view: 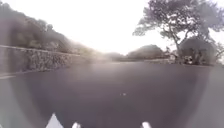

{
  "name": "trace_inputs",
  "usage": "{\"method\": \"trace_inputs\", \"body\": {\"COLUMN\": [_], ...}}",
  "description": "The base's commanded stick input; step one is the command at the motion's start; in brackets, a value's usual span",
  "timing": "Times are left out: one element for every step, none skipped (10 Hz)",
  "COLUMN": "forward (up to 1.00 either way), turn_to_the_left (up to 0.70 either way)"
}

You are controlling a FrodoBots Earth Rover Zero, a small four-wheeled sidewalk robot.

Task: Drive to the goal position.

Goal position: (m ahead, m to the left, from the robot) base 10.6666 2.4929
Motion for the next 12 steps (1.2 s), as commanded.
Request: {"method": "trace_inputs", "body": {"forward": [0.70, 0.70, 0.70, 0.70, 0.70, 0.70, 0.70, 0.70, 0.70, 0.70, 0.70, 0.70], "turn_to_the_left": [-0.35, -0.35, -0.16, -0.23, -0.31, 0.00, 0.00, 0.00, -0.27, -0.15, -0.03, 0.00]}}
